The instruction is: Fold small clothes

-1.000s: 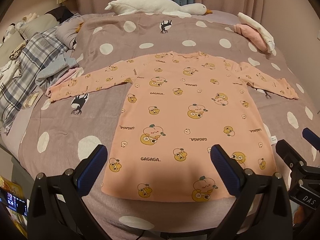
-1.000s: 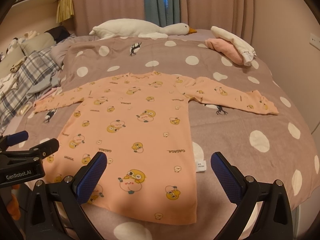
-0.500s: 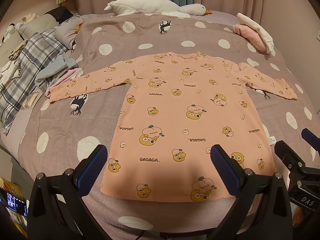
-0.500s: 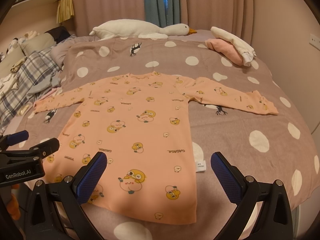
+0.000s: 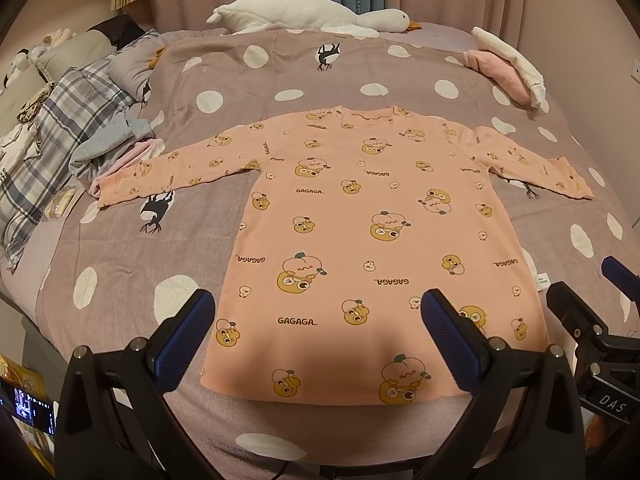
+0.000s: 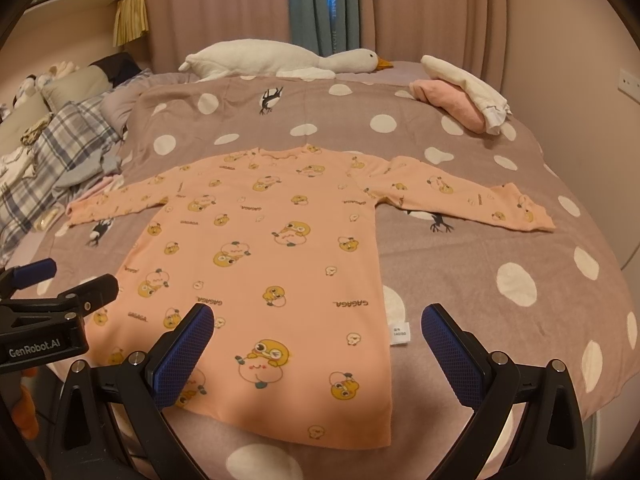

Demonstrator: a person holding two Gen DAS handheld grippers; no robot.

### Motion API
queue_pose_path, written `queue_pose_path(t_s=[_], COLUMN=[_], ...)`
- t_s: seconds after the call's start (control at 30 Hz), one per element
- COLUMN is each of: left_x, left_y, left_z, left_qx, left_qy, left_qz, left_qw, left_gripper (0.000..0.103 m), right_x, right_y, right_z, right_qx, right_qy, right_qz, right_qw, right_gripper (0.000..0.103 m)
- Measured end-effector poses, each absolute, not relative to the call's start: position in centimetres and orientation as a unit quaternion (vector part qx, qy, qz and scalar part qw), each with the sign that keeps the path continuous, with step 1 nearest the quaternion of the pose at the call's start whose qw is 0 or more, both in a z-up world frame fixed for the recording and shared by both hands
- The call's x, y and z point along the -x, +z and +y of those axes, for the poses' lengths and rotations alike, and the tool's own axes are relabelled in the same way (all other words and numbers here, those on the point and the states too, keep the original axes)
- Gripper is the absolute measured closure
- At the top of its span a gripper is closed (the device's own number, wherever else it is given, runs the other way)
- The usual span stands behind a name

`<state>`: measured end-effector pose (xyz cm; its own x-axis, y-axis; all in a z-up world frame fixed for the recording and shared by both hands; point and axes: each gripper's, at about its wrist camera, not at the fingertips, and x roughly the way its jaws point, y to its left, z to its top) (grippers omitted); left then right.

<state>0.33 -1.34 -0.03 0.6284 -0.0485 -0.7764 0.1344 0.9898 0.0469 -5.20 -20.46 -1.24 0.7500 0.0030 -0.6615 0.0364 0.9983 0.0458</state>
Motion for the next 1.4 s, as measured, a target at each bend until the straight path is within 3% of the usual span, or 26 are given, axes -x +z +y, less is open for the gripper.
queue_pose_path(t_s=[0.83, 1.13, 1.4], left_x=[-0.8, -3.3, -5.9], left_y=[-0.4, -3.5, -5.9], left_z=[-1.4, 0.0, 0.4], left_qx=[-0.044, 0.055, 0.187], left_qy=[-0.057, -0.117, -0.196], left_qz=[0.431, 0.480, 0.509], left_qw=[0.899, 0.868, 0.817], left_gripper=[0.000, 0.000, 0.000], right_x=[4.9, 4.1, 3.0], right_y=[-0.8, -3.0, -5.4], right_z=[-21.1, -23.8, -32.3], right_qx=[-0.038, -0.138, -0.297], right_qy=[-0.005, 0.068, 0.052], right_qz=[0.353, 0.362, 0.322], right_qw=[0.935, 0.919, 0.898], right_gripper=[0.000, 0.000, 0.000])
